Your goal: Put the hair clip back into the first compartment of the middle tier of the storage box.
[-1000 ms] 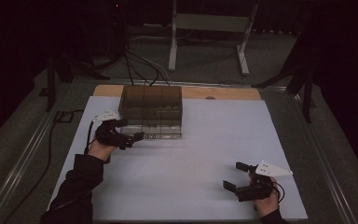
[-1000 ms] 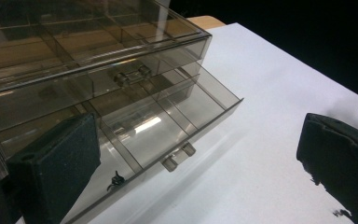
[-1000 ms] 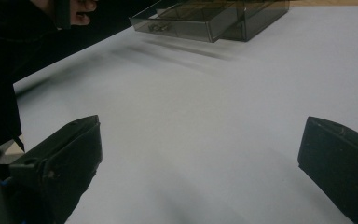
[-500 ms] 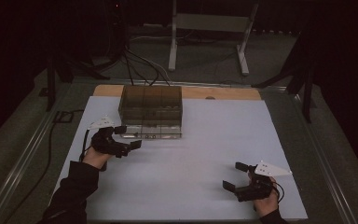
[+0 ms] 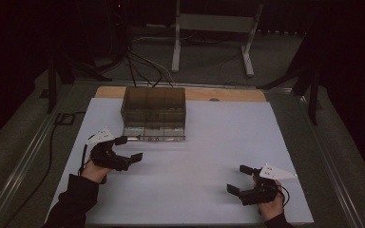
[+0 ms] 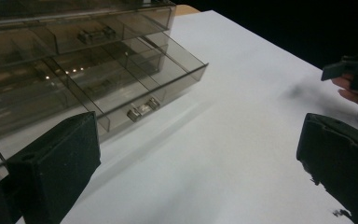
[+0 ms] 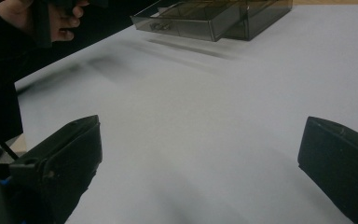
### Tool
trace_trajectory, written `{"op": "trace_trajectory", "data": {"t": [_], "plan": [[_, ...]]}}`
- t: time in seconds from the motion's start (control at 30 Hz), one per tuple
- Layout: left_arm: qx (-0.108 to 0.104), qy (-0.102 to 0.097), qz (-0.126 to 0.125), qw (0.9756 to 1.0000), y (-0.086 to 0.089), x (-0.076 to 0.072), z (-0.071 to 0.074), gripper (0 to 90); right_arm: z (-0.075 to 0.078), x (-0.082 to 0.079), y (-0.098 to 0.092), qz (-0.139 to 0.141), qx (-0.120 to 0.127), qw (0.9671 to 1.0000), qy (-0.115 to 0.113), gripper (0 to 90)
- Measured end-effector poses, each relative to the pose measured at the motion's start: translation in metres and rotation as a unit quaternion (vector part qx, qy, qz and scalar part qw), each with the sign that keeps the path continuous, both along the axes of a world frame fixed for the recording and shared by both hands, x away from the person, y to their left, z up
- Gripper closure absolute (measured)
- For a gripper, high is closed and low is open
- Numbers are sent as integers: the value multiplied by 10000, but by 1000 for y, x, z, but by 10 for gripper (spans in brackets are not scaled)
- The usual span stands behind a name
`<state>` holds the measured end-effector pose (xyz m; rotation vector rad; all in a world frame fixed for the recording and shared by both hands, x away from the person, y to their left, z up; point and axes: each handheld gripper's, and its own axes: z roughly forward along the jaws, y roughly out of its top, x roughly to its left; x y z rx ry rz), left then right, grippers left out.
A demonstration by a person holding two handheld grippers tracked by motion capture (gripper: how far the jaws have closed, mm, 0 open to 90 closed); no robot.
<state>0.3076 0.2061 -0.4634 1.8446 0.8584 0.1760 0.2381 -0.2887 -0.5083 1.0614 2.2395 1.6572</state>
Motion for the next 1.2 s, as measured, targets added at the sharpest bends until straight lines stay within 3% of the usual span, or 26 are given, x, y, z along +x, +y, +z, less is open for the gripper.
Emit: {"op": "trace_trajectory", "data": {"t": [0.13, 0.3, 0.63, 0.87, 1.07, 1.2], "plan": [[68, 5, -47, 10000, -1, -7, -6, 6, 0, 0, 0, 5, -2, 10000, -2, 0], [9, 46, -97, 9999, -3, -15, -16, 6, 0, 0, 0, 7, 1, 10000, 1, 0], [195, 75, -154, 9997, 0, -29, -34, 6, 0, 0, 0, 13, -14, 10000, 2, 0], [193, 126, -113, 9997, 8, -37, -39, 6, 0, 0, 0, 22, -16, 10000, 0, 0], [364, 149, -172, 9991, 11, -45, -45, 6, 0, 0, 0, 24, -18, 10000, 0, 0], [312, 115, -199, 9992, 14, -51, -47, 6, 0, 0, 0, 34, -20, 10000, 20, 0]]}}
